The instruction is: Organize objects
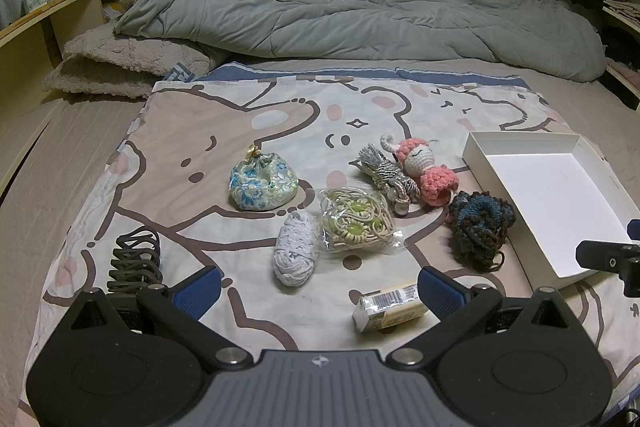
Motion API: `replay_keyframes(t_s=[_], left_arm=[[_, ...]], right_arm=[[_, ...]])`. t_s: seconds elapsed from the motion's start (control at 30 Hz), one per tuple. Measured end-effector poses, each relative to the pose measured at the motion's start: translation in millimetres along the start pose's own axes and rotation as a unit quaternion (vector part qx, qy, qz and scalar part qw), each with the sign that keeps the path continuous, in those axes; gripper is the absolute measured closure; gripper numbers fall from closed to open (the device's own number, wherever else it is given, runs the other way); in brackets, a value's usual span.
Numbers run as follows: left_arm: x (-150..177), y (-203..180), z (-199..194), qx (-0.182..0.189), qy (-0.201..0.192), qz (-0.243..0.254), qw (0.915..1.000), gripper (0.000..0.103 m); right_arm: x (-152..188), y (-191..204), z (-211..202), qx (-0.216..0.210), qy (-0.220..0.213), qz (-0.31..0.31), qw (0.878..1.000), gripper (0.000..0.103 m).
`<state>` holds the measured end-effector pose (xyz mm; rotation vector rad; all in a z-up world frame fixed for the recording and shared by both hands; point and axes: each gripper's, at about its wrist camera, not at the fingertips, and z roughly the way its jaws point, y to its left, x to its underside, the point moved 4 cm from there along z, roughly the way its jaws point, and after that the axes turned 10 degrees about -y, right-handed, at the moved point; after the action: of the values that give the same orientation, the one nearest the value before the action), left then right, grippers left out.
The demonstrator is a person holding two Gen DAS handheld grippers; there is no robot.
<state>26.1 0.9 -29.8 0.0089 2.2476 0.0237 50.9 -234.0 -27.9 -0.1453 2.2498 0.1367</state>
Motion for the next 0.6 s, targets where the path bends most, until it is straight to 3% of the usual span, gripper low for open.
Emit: replay_keyframes(t_s=[0.6], left_arm=[[-0.4, -0.3, 0.4, -0.002, 0.000, 0.001, 1.0000, 0.000]], right_arm=[[-0.2, 0.5, -0.7, 0.005, 0.000, 0.002, 1.000, 0.003]])
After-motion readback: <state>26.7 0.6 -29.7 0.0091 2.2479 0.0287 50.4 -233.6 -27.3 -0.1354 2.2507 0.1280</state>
